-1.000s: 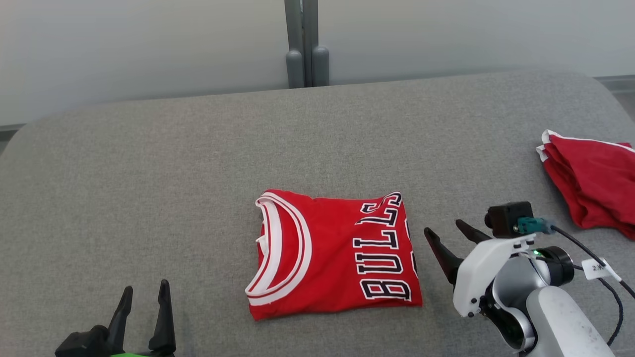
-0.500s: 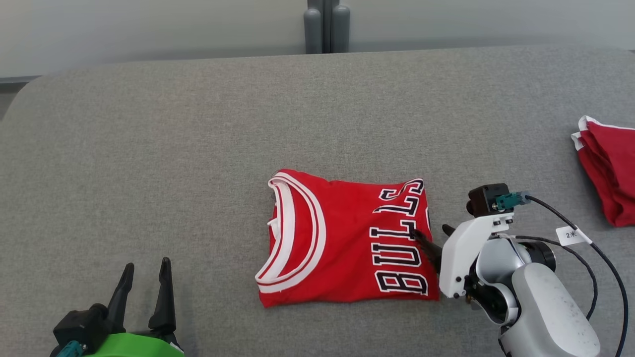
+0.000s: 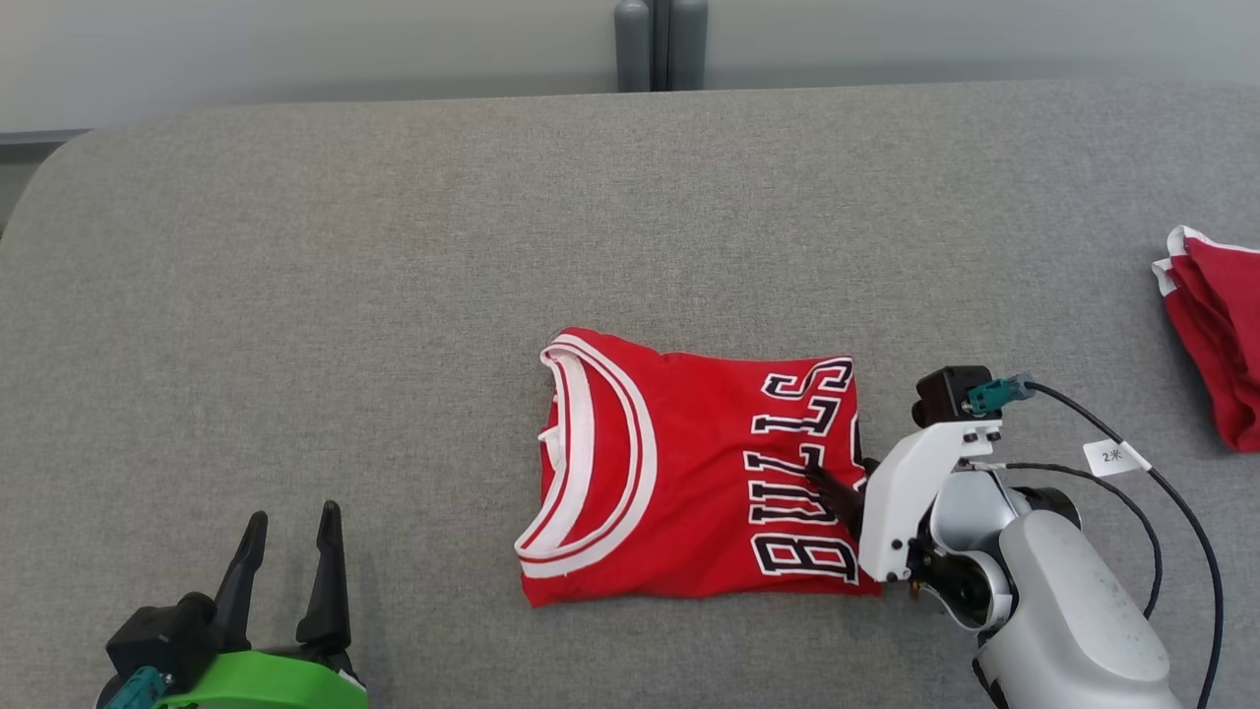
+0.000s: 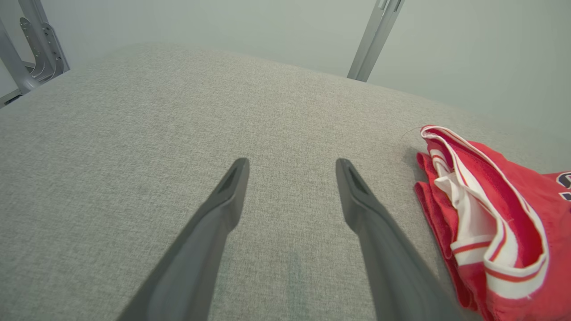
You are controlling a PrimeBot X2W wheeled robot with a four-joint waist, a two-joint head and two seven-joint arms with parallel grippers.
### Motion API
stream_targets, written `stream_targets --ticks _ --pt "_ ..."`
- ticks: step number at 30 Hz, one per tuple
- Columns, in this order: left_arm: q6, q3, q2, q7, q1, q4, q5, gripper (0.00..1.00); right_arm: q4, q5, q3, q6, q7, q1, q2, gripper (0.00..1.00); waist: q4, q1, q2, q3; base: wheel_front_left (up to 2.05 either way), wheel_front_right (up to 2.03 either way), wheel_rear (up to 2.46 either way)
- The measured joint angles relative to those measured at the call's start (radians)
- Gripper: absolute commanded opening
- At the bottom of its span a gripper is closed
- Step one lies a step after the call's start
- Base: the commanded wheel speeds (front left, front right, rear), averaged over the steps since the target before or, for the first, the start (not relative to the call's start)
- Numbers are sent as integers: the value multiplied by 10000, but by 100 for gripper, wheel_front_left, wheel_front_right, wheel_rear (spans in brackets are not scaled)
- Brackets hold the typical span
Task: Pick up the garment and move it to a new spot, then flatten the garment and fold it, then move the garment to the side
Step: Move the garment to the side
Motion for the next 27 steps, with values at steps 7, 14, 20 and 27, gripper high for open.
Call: stream_targets --ticks 7,14,20,27 --pt "0 4 -12 0 -21 -12 -12 100 368 817 397 0 -500 -242 10 0 27 0 0 -20 0 0 0" --pt "0 188 13 -2 48 -146 4 100 462 1147 408 0 -892 -359 33 0 -240 0 0 -62 0 0 0" --pt "0 203 63 0 199 -426 38 100 443 1212 384 4 -1055 -384 35 0 -866 0 0 -81 0 0 0" --pt "0 123 138 -2 195 -821 81 100 192 1166 33 4 -1097 -357 -284 0 -1888 0 0 -67 0 0 0"
